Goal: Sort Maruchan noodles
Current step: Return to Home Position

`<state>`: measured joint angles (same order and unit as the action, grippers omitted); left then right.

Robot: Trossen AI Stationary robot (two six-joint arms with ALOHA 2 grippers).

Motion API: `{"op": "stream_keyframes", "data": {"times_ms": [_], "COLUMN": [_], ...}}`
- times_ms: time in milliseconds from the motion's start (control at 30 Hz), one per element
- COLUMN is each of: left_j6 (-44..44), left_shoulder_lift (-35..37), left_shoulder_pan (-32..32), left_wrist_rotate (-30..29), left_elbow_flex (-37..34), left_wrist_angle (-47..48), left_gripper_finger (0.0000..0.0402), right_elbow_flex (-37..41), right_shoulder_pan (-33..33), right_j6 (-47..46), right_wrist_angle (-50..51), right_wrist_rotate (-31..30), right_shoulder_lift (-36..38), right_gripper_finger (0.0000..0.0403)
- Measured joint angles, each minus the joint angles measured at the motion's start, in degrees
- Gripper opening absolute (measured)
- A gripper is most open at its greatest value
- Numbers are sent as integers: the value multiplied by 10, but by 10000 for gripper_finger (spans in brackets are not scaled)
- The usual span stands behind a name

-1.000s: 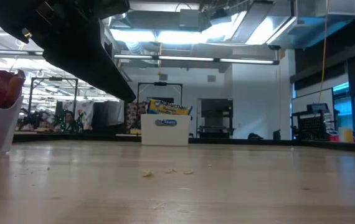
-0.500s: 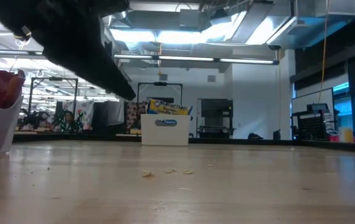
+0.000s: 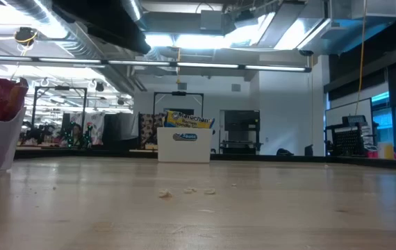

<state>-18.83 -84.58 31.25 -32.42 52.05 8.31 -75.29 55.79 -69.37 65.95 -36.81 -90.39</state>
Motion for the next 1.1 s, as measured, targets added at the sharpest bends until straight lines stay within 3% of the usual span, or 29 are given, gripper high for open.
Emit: {"op": "stream_keyframes", "data": {"times_ms": [133,333,500,600,733,833,933,1100], "left_j6": [28,78,140,163,177,183,187,162], "left_shoulder_lift": [30,74,146,205,273,313,345,404], "left_shoulder_pan": [-24,-79,-146,-202,-274,-322,-363,-402], "left_wrist_rotate": [8,0,45,130,232,271,328,382], "left_elbow_flex": [0,-14,-78,-124,-181,-233,-281,-342], "left_wrist_angle": [49,107,63,8,-58,-114,-168,-227], "left_gripper_finger": [112,47,4,5,2,2,1,1], "right_elbow_flex": [118,312,416,435,435,436,436,470], "right_shoulder_pan": [-73,-233,-377,-437,-485,-510,-531,-550], "right_j6": [98,297,426,473,523,595,609,620], "right_wrist_angle": [-146,-449,-623,-671,-687,-677,-669,-699], "right_wrist_rotate": [30,176,298,344,349,349,361,430], "right_shoulder_lift": [73,200,277,301,308,307,310,361], "right_gripper_finger": [263,213,172,154,140,138,126,58]}}
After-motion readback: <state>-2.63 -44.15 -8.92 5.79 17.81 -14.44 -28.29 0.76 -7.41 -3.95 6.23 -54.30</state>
